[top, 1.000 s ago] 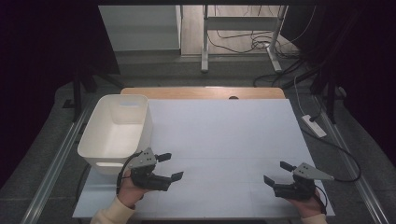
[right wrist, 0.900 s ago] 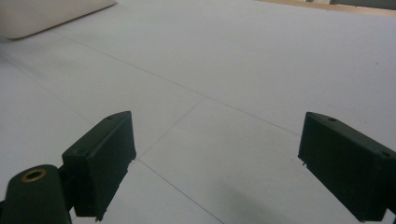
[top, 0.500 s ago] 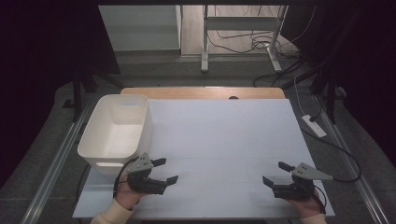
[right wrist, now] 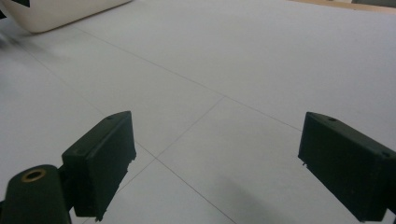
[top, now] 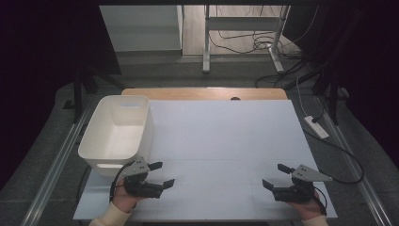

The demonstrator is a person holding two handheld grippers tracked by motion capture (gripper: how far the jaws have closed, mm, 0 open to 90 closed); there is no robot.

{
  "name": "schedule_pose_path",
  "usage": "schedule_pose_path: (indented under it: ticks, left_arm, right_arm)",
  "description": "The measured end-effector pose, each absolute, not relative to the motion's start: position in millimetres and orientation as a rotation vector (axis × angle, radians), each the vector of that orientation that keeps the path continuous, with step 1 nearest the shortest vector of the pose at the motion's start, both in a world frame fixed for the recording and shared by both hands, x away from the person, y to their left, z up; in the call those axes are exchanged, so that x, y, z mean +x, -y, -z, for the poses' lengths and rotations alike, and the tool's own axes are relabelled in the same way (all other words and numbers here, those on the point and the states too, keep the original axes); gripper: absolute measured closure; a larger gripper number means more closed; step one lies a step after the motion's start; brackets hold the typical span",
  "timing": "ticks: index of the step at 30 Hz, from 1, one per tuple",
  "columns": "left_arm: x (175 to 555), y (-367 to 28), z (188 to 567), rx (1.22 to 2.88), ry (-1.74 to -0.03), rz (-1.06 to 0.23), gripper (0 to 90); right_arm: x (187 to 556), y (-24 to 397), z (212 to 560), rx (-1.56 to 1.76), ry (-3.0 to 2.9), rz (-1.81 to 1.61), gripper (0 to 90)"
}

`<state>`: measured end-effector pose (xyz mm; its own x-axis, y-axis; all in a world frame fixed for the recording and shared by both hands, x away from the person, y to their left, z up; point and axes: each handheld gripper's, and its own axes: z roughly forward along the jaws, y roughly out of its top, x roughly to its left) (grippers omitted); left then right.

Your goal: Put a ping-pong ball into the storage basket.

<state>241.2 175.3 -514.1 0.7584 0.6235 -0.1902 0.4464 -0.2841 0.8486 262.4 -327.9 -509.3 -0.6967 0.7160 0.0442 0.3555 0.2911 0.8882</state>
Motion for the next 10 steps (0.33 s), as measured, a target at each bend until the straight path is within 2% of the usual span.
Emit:
schedule_pose_path:
  ticks: [10]
  left_arm:
    - [241.3, -174.4, 513.4, 1.93, -0.809, -0.215, 17.0]
  right_arm:
    - [262.3, 328.3, 509.3, 0.964, -2.203, -1.375, 10.7]
